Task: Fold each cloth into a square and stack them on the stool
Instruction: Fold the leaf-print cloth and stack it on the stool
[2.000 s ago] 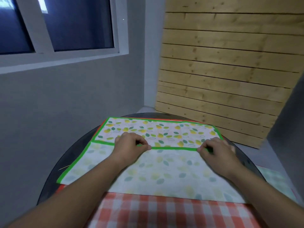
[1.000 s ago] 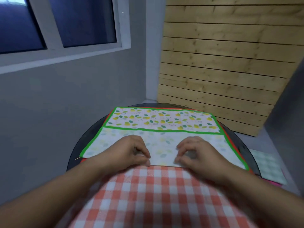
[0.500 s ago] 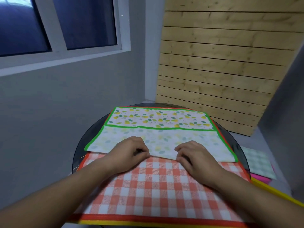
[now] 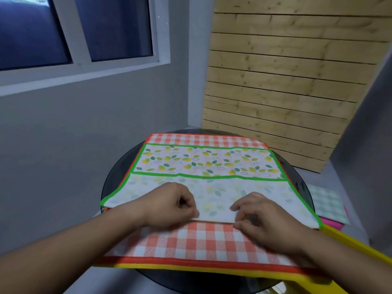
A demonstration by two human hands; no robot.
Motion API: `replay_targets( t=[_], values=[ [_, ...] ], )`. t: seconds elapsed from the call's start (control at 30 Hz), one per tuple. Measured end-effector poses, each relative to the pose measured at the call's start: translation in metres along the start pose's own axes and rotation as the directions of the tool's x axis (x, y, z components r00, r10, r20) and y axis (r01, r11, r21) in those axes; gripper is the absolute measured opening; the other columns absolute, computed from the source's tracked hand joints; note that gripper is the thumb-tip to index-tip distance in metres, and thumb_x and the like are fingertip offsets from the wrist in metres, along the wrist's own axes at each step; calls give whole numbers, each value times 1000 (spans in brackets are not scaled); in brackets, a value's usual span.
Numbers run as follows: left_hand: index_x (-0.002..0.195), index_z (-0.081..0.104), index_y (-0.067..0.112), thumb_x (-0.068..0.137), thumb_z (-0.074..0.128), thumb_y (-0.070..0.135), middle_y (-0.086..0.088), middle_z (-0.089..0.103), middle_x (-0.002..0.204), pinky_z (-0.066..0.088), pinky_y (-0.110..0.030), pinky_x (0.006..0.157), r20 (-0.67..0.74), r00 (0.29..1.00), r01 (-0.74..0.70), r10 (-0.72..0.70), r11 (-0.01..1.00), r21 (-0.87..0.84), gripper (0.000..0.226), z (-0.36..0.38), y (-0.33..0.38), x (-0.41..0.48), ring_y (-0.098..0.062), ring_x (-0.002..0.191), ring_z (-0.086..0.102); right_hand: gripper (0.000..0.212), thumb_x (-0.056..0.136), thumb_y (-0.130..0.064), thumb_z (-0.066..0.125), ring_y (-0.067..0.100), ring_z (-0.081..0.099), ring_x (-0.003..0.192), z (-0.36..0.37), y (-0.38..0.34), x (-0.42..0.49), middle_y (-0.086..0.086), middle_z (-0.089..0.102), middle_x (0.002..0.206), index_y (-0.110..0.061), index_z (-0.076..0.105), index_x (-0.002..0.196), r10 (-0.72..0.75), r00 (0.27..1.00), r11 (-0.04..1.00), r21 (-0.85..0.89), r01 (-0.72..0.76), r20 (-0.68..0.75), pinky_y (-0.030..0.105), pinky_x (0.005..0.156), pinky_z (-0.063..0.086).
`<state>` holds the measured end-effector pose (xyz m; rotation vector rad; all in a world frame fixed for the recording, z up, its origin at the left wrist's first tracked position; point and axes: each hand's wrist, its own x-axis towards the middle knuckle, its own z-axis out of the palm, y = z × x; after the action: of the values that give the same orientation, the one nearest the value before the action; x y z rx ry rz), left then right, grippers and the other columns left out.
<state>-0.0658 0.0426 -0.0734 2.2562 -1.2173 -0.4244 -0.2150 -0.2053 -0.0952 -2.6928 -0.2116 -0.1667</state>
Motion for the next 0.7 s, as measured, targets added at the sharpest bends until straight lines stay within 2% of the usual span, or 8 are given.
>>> replay_targets(
  t=[0.1, 0.23, 0.3, 0.37, 0.5, 0.6, 0.63, 0.7],
  values=[
    [91, 72, 28, 81, 55, 63, 12, 67, 96, 53, -37, 86, -100, 995, 0, 9, 996, 84, 41, 4, -6, 16, -8, 94, 62, 17, 85, -45, 66, -2, 56, 103, -4, -2, 12, -20, 66, 99, -29, 72, 83, 61, 998, 992, 111, -61, 7, 19, 90, 44],
    [121, 58, 31, 91, 45, 63, 8, 49, 121, 37, -38, 106, -158, 987, 64, -24, 964, 257, 46, 17, -19, 40, -18, 125, 43, 10, 89, -31, 66, 5, 64, 74, -14, 10, 58, -11, 69, 82, -28, 71, 81, 243, 957, 948, 247, -201, -155, 30, 69, 56],
    [130, 52, 32, 95, 43, 61, 0, 42, 138, 28, -39, 114, -154, 987, 93, -46, 945, 315, 47, 28, -24, 45, -23, 138, 32, 11, 90, -26, 67, 8, 64, 68, -21, 30, 94, -10, 70, 78, -26, 71, 80, 328, 926, 920, 287, -268, -186, 30, 60, 53],
    [142, 43, 31, 97, 39, 61, -3, 29, 158, 15, -40, 122, -148, 987, 111, -63, 933, 343, 55, 37, -28, 45, -23, 148, 18, 7, 90, -24, 68, 9, 63, 73, -29, 53, 131, -11, 69, 81, -23, 72, 85, 356, 914, 920, 246, -305, -195, 24, 64, 46],
    [146, 35, 31, 97, 31, 61, -2, 20, 162, 8, -39, 123, -186, 981, 116, -48, 920, 376, 57, 46, -32, 46, -20, 150, 11, 18, 88, -29, 72, 13, 61, 80, -37, 101, 184, -3, 67, 94, -17, 71, 103, 470, 859, 874, 243, -421, -204, 21, 73, 42],
    [146, 34, 33, 97, 34, 60, 2, 20, 162, 8, -36, 123, -217, 976, 117, -33, 915, 386, 56, 46, -31, 47, -17, 148, 11, 23, 83, -33, 78, 3, 59, 53, -36, 129, 202, -3, 68, 79, -18, 70, 98, 571, 806, 803, 312, -508, -158, 15, 47, 41],
    [146, 35, 34, 97, 35, 60, 3, 21, 161, 8, -36, 123, -226, 974, 117, -30, 915, 385, 56, 46, -31, 47, -16, 148, 11, 24, 80, -34, 80, 3, 59, 51, -34, 136, 206, -2, 69, 75, -17, 71, 95, 582, 799, 794, 314, -520, -148, 15, 44, 42],
    [145, 36, 36, 95, 35, 62, 5, 22, 161, 9, -34, 123, -235, 972, 115, -26, 921, 373, 56, 46, -32, 47, -15, 148, 13, 25, 77, -35, 83, 12, 66, 66, -33, 145, 212, 1, 72, 78, -18, 71, 91, 574, 806, 806, 278, -523, -147, 22, 55, 49]
  ],
)
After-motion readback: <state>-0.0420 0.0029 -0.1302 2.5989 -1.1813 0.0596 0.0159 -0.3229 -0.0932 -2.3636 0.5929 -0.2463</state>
